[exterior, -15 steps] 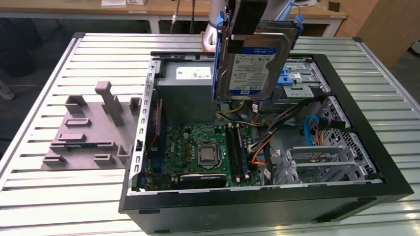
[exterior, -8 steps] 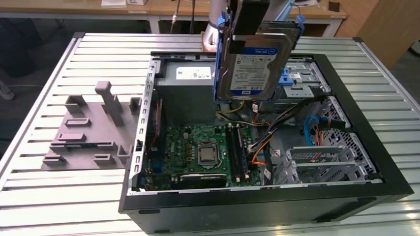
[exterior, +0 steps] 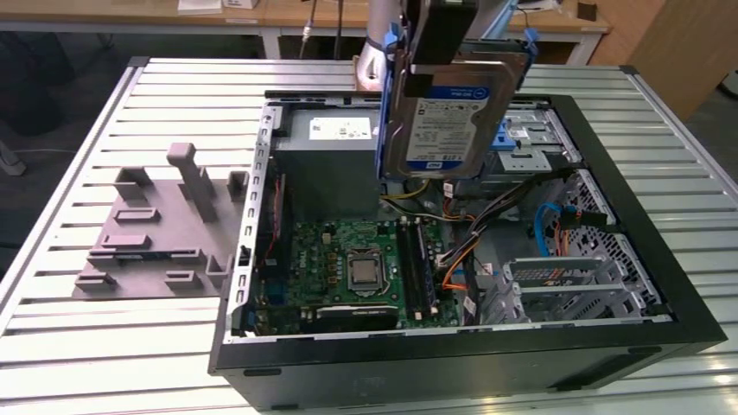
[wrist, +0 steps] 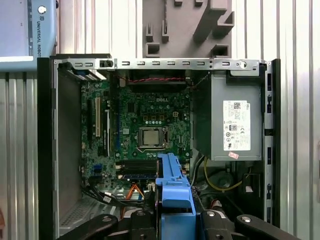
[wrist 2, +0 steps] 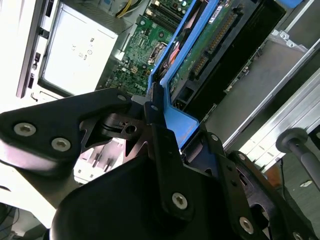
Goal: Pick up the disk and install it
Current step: 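Insert the disk into the insertion slot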
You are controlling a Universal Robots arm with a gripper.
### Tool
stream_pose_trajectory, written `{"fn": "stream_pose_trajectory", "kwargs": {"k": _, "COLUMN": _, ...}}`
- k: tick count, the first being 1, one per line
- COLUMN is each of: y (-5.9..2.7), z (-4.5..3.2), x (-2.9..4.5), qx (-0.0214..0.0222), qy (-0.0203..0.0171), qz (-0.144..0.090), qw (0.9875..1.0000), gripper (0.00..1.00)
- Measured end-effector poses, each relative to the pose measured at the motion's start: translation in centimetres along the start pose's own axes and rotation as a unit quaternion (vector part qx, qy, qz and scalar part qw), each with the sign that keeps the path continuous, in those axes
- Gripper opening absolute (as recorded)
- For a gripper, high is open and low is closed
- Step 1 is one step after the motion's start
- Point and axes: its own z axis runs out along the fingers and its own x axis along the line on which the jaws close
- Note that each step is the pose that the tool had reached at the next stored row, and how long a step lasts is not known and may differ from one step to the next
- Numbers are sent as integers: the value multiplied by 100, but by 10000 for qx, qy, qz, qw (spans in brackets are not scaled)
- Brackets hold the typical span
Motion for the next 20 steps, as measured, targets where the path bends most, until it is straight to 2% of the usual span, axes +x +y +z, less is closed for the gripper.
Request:
{"fn": "stream_pose_trajectory", "kwargs": {"k": 11, "y": -8, "z": 4, "x": 115, "qx": 0, "qy": 0, "qz": 0, "qw": 10000, "gripper": 36}}
{"fn": "stream_pose_trajectory", "kwargs": {"k": 15, "y": -11, "z": 11, "x": 217, "qx": 0, "qy": 0, "qz": 0, "qw": 10000, "gripper": 36}}
{"fn": "stream_pose_trajectory", "kwargs": {"k": 20, "y": -16, "z": 21, "x": 387, "qx": 0, "qy": 0, "qz": 0, "qw": 10000, "gripper": 36}}
